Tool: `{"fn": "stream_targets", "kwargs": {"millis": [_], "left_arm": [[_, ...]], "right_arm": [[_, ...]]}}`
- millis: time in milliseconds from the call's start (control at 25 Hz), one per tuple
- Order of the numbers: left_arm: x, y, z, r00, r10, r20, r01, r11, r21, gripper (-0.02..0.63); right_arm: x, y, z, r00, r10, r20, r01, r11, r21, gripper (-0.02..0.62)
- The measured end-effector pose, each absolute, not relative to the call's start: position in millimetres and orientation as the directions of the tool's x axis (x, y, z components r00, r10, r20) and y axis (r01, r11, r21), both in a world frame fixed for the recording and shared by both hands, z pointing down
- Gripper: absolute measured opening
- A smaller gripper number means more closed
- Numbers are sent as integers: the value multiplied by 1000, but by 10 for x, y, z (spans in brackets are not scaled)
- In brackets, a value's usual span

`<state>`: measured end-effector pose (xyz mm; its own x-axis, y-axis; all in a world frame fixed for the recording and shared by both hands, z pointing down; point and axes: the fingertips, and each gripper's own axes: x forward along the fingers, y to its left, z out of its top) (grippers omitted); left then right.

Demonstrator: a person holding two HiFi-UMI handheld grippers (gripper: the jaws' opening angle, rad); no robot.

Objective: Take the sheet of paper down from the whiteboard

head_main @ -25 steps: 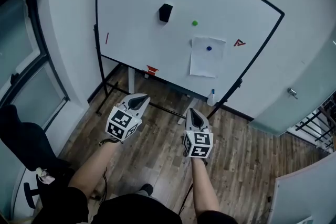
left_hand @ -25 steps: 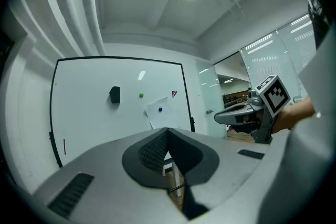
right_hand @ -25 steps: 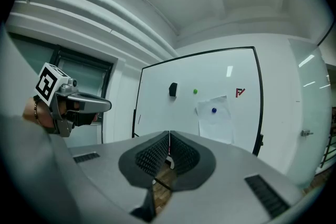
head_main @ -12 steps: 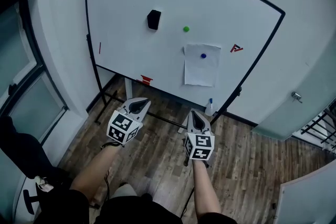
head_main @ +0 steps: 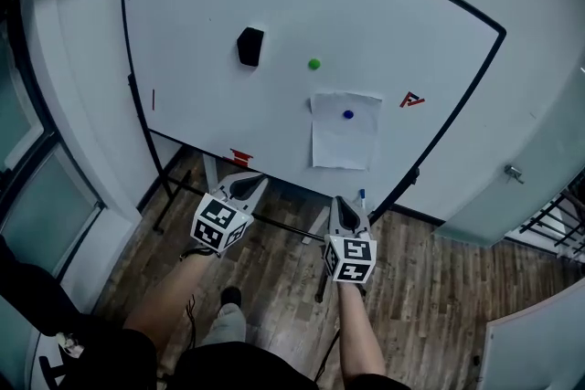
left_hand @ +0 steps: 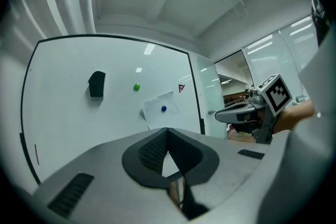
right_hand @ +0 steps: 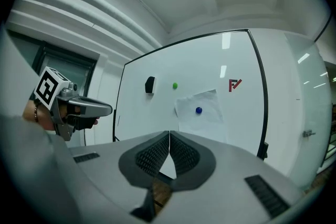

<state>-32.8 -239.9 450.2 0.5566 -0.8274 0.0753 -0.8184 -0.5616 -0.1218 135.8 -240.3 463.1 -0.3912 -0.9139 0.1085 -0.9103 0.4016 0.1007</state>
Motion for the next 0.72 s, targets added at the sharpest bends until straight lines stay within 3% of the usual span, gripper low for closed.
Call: {"fn": "stream_targets", "kwargs": {"millis": [720], "left_arm": [[-428,-4129,4349,675,-733,81,-725,-680,-111,20]], "right_arm": [[1157,-3950,4478,-300,-947,111,-946,311,90,25]]}}
